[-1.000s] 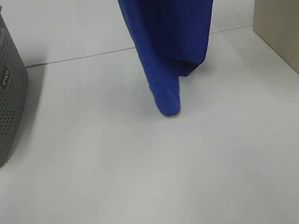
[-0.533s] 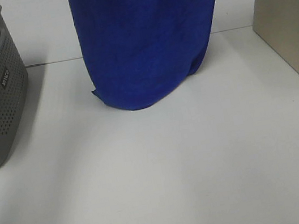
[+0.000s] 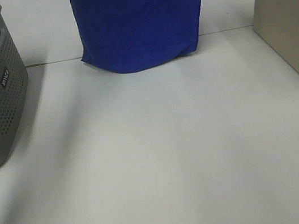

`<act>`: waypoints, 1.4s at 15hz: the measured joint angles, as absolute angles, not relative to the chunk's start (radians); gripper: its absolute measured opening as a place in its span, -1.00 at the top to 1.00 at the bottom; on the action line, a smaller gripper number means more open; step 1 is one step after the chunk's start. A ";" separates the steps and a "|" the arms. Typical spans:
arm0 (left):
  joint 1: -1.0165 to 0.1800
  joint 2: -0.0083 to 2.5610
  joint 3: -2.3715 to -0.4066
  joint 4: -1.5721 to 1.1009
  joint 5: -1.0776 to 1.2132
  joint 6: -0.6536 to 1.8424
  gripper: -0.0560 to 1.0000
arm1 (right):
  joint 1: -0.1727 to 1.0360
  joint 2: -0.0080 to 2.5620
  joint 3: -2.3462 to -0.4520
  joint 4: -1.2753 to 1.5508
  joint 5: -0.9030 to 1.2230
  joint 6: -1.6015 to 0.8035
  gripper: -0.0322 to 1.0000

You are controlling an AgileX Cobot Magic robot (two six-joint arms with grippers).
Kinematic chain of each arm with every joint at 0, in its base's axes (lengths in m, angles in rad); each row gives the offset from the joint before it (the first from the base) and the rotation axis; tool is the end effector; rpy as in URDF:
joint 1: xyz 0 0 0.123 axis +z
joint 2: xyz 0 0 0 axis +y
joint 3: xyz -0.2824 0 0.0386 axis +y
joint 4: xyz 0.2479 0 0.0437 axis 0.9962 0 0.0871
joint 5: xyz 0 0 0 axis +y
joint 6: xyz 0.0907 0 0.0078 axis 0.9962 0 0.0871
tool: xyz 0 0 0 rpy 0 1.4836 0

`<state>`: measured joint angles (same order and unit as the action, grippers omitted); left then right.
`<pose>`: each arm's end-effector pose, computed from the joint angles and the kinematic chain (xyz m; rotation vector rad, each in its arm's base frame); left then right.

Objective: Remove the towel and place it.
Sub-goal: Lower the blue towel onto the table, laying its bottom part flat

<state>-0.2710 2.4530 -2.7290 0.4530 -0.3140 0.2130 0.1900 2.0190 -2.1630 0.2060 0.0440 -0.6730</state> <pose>0.5182 -0.1567 0.4366 0.5230 0.7737 0.2854 0.4768 0.0926 0.4565 -0.4545 1.3097 -0.2252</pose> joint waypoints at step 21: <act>-0.409 2.187 -2.751 0.211 1.207 0.217 0.89 | 0.191 1.838 -2.177 0.295 1.203 -0.570 0.91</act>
<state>-0.4090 2.1870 -2.7510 0.2110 1.2070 0.2170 0.1910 1.8380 -2.1770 0.2950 1.2030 -0.5700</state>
